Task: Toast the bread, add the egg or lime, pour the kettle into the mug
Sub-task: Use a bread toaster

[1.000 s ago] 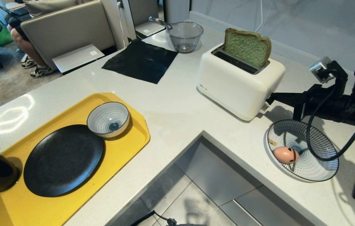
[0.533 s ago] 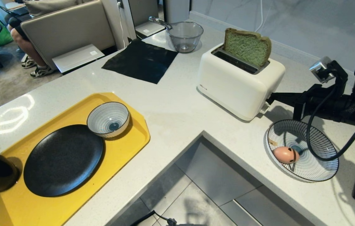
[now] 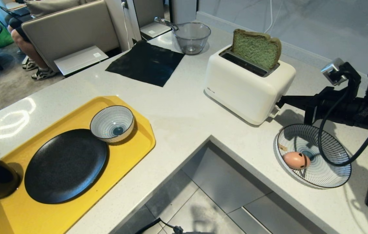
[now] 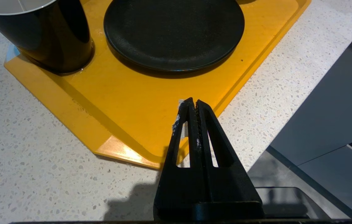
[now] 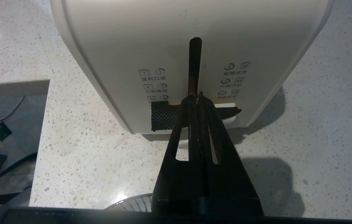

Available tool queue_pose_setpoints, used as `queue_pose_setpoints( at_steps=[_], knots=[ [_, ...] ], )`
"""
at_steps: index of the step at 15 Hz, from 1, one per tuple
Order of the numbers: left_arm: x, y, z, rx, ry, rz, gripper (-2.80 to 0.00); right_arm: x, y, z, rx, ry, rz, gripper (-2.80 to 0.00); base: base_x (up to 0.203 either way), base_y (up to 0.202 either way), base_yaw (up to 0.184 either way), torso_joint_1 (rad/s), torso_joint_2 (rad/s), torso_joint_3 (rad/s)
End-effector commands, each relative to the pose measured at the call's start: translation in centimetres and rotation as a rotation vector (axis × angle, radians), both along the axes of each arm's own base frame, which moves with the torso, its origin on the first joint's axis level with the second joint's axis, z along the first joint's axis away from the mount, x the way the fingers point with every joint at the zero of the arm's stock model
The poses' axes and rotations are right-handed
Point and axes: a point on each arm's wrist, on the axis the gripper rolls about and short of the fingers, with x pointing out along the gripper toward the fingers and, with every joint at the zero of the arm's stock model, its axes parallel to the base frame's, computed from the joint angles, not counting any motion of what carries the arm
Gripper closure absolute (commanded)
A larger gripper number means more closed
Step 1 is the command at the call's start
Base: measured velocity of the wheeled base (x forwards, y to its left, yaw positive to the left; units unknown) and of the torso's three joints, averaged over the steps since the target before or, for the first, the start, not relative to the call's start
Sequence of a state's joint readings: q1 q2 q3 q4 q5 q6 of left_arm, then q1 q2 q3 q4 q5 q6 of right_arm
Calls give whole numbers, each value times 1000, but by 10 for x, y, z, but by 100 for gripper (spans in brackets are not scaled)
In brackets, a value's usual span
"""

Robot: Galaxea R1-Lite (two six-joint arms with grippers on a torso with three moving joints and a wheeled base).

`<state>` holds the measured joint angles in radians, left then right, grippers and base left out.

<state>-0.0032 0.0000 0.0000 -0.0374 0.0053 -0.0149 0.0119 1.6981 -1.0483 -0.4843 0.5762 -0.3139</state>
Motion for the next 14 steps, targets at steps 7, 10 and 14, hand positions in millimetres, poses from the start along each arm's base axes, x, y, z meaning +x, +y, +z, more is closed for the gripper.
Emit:
queue_pose_setpoints(
  at_steps=[7, 10, 14],
  knots=[
    [1, 0, -4, 0, 13, 2, 0, 0, 0, 2, -1, -10, 3, 0, 0, 0, 0, 0, 0, 0],
    [1, 0, -4, 0, 13, 1, 0, 0, 0, 4, -1, -16, 3, 0, 0, 0, 0, 0, 0, 0],
    [1, 0, -4, 0, 13, 1, 0, -6, 0, 18, 7, -56, 0, 0, 0, 0, 0, 0, 0, 0]
  ],
)
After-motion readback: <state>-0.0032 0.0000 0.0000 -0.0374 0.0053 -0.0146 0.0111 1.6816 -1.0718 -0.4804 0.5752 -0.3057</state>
